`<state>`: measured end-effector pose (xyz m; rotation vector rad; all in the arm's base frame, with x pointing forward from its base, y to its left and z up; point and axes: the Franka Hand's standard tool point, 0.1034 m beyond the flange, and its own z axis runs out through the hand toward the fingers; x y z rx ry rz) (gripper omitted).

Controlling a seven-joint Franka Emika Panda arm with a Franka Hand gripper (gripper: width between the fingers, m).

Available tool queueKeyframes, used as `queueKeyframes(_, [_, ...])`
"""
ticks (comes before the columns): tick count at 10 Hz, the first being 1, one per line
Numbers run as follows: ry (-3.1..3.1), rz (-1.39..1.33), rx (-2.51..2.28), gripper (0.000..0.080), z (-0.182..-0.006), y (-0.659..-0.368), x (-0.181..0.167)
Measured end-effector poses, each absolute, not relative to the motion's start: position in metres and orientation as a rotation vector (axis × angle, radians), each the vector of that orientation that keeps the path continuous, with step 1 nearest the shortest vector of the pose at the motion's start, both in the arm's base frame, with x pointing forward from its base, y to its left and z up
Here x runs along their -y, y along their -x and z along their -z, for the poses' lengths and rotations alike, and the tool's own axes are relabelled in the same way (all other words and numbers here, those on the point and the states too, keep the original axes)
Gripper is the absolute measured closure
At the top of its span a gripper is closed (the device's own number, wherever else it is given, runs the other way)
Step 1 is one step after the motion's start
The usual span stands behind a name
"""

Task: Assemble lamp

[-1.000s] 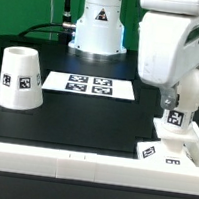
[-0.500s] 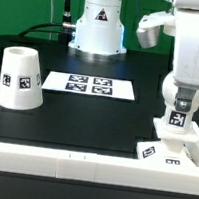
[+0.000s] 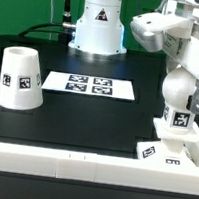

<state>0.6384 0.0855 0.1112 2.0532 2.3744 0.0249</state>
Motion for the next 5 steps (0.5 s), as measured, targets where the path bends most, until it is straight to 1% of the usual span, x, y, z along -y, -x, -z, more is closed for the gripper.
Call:
queueKeyframes(2, [-1.874,-0.007,-2.502,0.0101,-0.11,-0.6383,-0.0822])
queueKeyframes(3, [-1.842,0.004,-2.519,0.022,-0.1095,-0.6382,-0.0812])
queueKeyframes(5, [-1.851,0.004,-2.512,0.0228,-0.1095,-0.6383,-0.0805])
